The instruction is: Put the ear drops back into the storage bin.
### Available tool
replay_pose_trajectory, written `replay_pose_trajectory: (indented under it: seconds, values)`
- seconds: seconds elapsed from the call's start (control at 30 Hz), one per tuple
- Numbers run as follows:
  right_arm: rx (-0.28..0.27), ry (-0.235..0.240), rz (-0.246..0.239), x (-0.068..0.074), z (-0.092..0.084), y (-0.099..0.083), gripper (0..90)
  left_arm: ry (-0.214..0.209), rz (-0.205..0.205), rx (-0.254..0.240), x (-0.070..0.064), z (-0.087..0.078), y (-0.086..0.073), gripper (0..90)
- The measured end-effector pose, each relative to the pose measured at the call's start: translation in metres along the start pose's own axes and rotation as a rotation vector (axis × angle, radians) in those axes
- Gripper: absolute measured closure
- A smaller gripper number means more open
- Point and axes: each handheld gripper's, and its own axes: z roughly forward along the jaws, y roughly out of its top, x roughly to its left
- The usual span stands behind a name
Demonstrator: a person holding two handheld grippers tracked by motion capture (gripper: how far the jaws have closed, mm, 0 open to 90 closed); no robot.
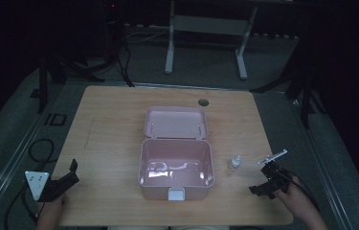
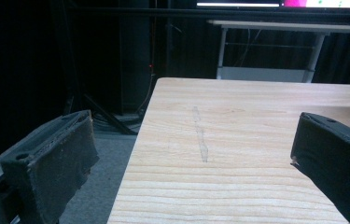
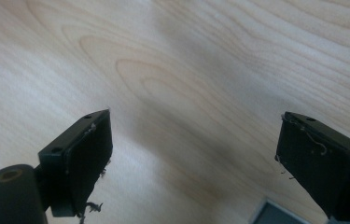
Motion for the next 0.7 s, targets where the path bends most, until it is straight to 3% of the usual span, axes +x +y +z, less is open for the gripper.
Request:
replay_pose_trajectory:
  seconds: [0.37, 0.7]
  values:
    - [0.203, 0.027, -0.109, 0.009, 0.003, 0.01, 10.5, -0.002, -0.002, 0.001, 0.0, 0.0, 0.0, 0.4]
    - [0.325, 0.057, -0.163, 0.011, 0.001, 0.019, 10.4, -0.002, -0.001, -0.002, 0.0, 0.0, 0.0, 0.4]
